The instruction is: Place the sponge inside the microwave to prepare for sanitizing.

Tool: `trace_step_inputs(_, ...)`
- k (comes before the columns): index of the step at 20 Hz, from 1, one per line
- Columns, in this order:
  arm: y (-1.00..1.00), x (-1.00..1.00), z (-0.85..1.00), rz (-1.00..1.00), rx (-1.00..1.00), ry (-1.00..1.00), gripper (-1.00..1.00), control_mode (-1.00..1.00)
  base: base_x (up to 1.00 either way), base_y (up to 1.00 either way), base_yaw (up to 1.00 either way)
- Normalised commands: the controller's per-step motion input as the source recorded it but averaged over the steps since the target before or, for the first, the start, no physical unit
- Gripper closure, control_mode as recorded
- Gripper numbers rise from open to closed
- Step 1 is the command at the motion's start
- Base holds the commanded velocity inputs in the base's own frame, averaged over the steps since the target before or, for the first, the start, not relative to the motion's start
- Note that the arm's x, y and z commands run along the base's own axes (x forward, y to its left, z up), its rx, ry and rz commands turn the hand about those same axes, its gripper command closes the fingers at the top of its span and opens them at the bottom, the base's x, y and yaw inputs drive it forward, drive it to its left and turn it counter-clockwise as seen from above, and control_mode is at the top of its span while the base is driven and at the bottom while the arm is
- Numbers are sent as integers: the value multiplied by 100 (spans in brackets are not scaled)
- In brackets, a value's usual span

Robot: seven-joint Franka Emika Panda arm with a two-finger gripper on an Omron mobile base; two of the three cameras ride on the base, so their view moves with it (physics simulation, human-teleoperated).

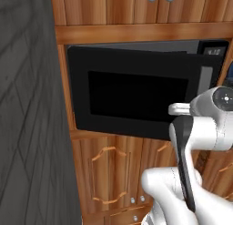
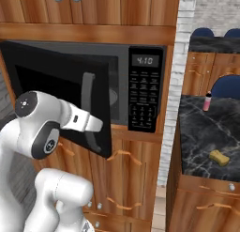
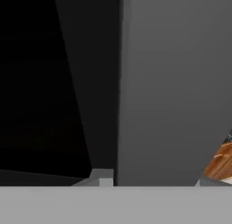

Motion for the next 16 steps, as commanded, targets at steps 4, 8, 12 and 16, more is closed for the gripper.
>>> trace_step_inputs(4, 60, -35, -2, -11, 0, -1, 100, -100, 0, 0, 0)
trace_step_inputs(8, 66, -52, -13, -12, 0, -5, 100, -100, 0, 0, 0)
trace_step_inputs(12, 67, -56, -22, -12, 0, -6, 100, -100, 0, 0, 0)
trace_step_inputs(16, 57, -36, -22, -12, 0, -4, -100, -100, 0, 0, 0)
